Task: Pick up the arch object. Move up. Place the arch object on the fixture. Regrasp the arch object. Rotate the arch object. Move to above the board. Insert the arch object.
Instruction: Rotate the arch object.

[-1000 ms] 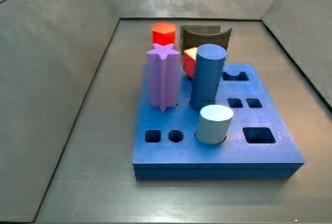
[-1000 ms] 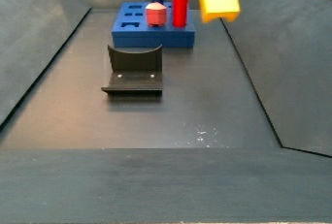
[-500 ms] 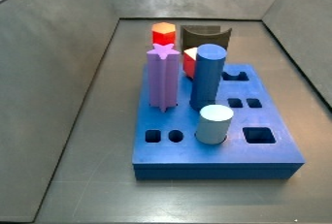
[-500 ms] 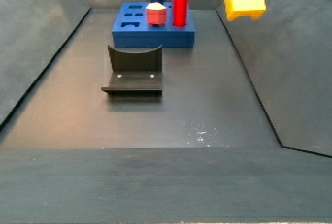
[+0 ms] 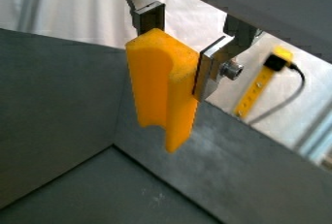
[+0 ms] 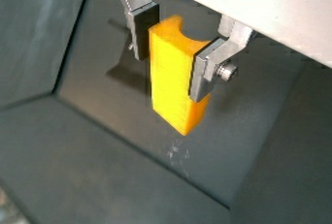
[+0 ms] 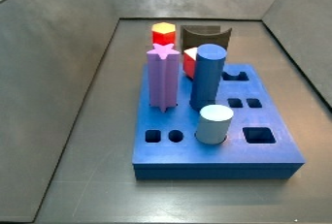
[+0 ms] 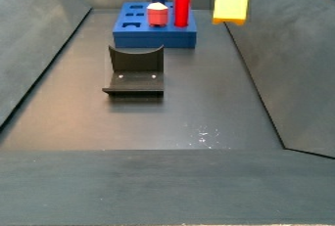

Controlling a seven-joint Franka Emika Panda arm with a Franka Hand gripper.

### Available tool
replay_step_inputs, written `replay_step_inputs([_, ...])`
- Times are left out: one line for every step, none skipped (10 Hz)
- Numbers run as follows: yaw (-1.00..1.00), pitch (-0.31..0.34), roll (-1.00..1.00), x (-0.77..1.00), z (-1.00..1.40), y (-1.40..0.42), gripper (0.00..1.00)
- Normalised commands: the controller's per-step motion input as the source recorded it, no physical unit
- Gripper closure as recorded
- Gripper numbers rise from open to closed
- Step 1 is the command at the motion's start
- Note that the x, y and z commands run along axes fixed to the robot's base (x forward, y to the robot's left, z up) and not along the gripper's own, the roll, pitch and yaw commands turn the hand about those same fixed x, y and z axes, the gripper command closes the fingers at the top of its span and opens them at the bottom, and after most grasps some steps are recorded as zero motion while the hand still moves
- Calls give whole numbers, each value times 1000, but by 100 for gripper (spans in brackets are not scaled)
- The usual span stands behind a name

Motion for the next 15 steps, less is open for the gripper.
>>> replay_step_inputs([-978,139,-1000,-38,42,34,100])
replay_step_inputs([-958,208,-1000,-33,39,31,100])
replay_step_inputs([-947,254,-1000,-38,43,26,100])
replay_step_inputs([-912,317,-1000,-48,54,25,100])
replay_step_inputs([-894,344,-1000,-50,59,19,100])
replay_step_inputs([-840,391,-1000,-49,65,18,100])
replay_step_inputs([-797,415,-1000,-46,62,16,100])
replay_step_inputs([-717,433,-1000,-33,66,21,100])
replay_step_inputs([-679,440,-1000,-26,67,22,100])
replay_step_inputs([-559,477,-1000,-8,75,18,100])
replay_step_inputs([-512,497,-1000,3,79,17,100])
replay_step_inputs([-332,409,-804,30,61,21,100])
replay_step_inputs([-226,324,-636,45,34,25,100])
replay_step_inputs([-137,229,-409,52,16,29,100])
replay_step_inputs([-106,193,-306,54,15,27,100])
